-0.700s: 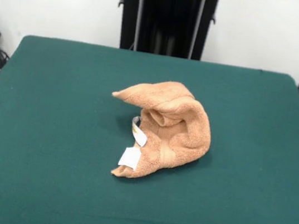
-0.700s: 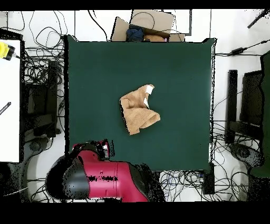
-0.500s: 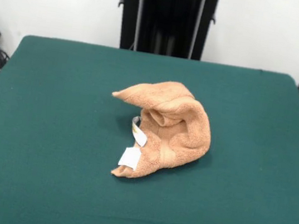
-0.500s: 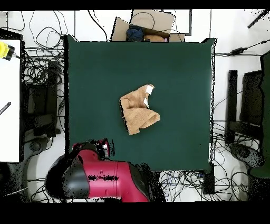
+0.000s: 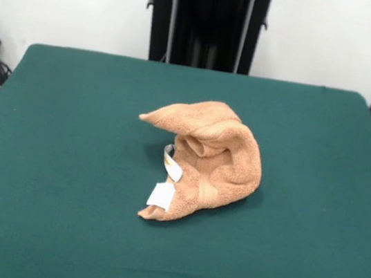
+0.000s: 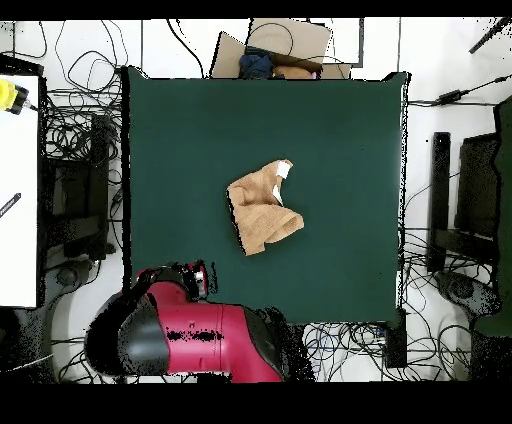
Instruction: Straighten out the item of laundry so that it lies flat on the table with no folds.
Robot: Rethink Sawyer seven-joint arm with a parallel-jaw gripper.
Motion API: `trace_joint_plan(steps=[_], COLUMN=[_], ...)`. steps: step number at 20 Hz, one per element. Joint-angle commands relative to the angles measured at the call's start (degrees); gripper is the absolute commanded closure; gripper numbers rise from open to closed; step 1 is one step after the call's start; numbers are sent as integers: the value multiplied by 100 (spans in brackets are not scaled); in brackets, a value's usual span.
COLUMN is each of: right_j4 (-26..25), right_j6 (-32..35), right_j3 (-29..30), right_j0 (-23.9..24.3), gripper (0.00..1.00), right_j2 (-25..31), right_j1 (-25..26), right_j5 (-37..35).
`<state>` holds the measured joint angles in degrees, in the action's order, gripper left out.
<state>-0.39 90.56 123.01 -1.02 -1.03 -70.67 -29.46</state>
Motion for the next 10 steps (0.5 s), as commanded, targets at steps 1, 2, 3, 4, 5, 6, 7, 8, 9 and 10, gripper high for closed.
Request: trace_joint_plan(steps=[1,2,3,4,5,6,7,8,9,10], right_j4=[-269,-277,-278,-292,-295,-272,-291,-307,-318,-348], right_j6=[600,597,593,596,566,490,430,384,371,372], right_j3=[21,19,20,13,14,32,40,29,2,-62], right_j0=[-15,-9,2,12,52,147,229,287,306,305], gripper=[0,0,0,0,0,0,0,0,0,0], right_j2=[62,59,60,52,65,115,141,159,166,174], right_j1=[128,132,143,161,196,274,346,401,433,479], right_j5=[-470,-457,-436,-407,-354,-258,-143,-109,-145,-190])
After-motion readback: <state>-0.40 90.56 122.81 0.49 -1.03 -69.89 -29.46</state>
